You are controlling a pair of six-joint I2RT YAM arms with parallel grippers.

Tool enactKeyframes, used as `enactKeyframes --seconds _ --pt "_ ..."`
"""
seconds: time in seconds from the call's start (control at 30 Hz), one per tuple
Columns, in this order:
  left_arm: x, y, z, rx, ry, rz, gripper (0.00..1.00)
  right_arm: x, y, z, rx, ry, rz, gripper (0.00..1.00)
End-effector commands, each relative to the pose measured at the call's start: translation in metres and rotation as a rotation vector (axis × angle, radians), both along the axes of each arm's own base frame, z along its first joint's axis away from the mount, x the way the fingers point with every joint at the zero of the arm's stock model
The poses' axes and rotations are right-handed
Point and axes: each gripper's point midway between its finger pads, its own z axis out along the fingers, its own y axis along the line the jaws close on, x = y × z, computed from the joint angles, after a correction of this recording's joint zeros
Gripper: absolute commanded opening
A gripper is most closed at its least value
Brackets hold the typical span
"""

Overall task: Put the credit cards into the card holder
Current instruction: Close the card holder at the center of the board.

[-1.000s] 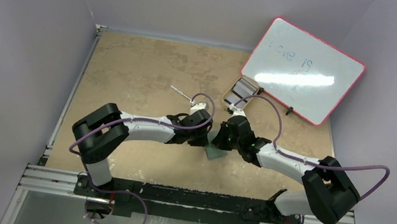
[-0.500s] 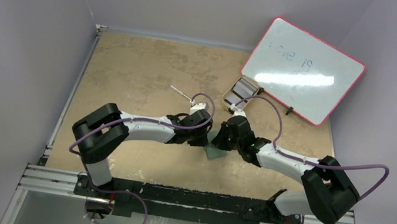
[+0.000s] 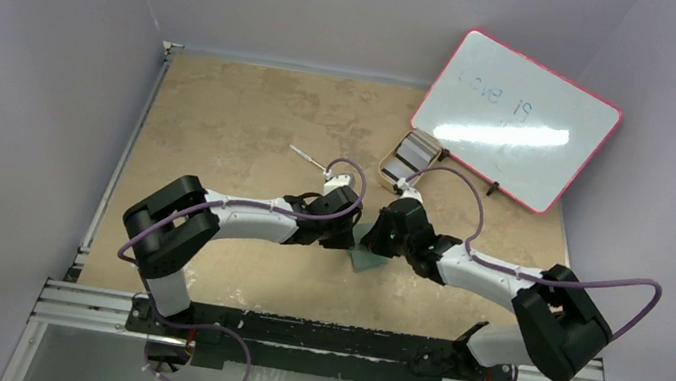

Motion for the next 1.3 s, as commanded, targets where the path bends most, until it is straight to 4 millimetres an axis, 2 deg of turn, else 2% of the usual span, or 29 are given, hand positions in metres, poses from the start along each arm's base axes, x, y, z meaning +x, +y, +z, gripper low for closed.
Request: enactKeyframes --seconds 0.0,0.33,0.57,0.7,0.9,1.27 --pt "0.006 0.006 -0.006 0.049 -0.019 0.013 0.15 -0.036 -0.024 -0.030 -0.094 0.139 0.011 0.00" --pt "0.007 0.010 -0.011 0.078 -0.013 0.019 0.15 -0.045 -0.031 -0.041 -0.103 0.167 0.001 0.00" --pt "0.007 0.009 -0.009 0.068 -0.017 0.019 0.15 -0.015 -0.018 -0.023 -0.119 0.087 -0.007 0.00" --pt "0.006 0.008 -0.010 0.061 -0.014 0.023 0.15 -0.008 -0.013 -0.020 -0.114 0.088 -0.015 0.00" --pt "0.005 0.007 -0.011 0.052 -0.010 0.021 0.15 -0.013 -0.021 -0.037 -0.140 0.150 -0.032 0.00" --pt "0.004 0.009 -0.015 0.051 -0.009 0.022 0.15 -0.013 -0.024 -0.051 -0.188 0.269 -0.014 0.00"
